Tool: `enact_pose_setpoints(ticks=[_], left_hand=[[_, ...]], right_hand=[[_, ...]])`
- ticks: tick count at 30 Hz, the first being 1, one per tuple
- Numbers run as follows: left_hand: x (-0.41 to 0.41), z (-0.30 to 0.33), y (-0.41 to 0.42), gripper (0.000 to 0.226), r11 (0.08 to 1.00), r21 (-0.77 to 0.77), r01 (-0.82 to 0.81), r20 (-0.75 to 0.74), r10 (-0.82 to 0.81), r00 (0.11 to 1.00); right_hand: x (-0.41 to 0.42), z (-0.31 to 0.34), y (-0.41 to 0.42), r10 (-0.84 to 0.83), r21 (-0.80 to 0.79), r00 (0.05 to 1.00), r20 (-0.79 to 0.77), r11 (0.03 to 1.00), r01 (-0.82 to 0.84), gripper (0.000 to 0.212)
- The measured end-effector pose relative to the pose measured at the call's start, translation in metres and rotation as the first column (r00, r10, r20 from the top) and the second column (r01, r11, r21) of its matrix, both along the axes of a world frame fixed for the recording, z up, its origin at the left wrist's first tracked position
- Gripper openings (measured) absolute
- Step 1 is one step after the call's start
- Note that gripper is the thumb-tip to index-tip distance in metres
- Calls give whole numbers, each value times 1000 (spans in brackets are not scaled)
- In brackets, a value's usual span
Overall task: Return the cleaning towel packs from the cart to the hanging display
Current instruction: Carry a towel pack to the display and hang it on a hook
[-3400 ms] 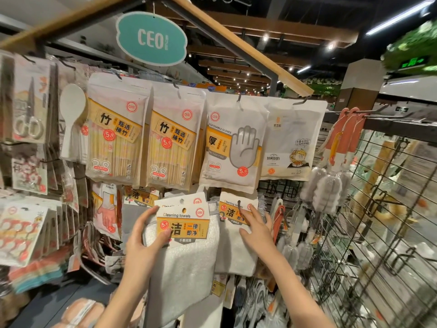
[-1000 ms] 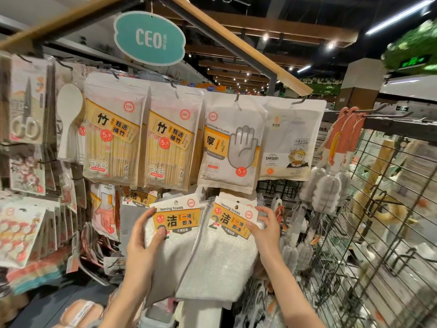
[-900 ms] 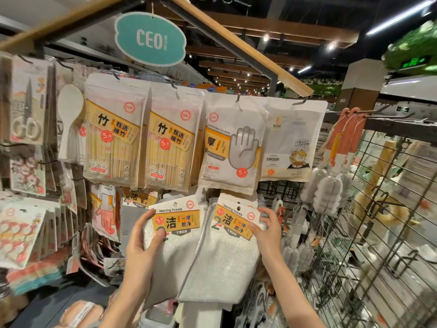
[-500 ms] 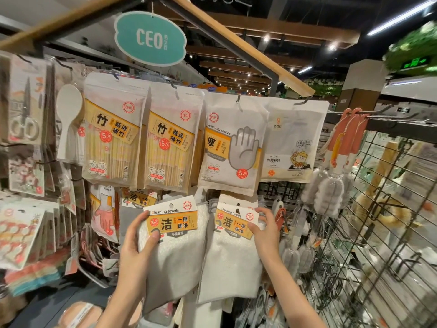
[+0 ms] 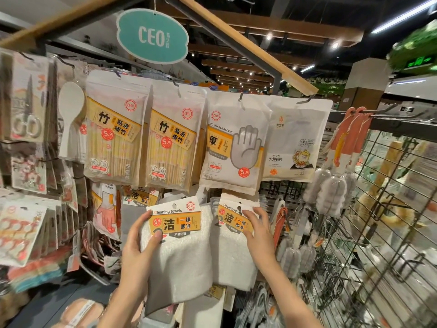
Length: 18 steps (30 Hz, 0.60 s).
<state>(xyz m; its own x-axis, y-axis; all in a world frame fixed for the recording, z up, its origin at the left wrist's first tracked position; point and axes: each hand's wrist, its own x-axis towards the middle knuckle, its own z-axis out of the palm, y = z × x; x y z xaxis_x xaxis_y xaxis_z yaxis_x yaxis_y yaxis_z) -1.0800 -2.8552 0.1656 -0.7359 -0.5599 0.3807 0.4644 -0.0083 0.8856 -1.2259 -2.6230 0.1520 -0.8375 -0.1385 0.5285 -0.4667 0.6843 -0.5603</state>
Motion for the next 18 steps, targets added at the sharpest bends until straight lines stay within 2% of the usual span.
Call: enact_pose_setpoints(ticks=[5, 13, 18], left_hand=[[0, -1, 5, 45, 1000, -19, -8, 0, 8, 1000], [0, -3, 5, 43, 1000, -24, -1, 15, 2, 1000], [0, -3, 5, 42, 1000, -19, 12, 16, -11, 1000]], right_hand=[[-8, 0, 2, -2, 81, 1000, 15, 997, 0, 55], [-22, 4, 1, -4, 74, 998, 70, 997, -1, 70], [-29, 7, 1, 27, 23, 994, 103, 999, -29, 66]])
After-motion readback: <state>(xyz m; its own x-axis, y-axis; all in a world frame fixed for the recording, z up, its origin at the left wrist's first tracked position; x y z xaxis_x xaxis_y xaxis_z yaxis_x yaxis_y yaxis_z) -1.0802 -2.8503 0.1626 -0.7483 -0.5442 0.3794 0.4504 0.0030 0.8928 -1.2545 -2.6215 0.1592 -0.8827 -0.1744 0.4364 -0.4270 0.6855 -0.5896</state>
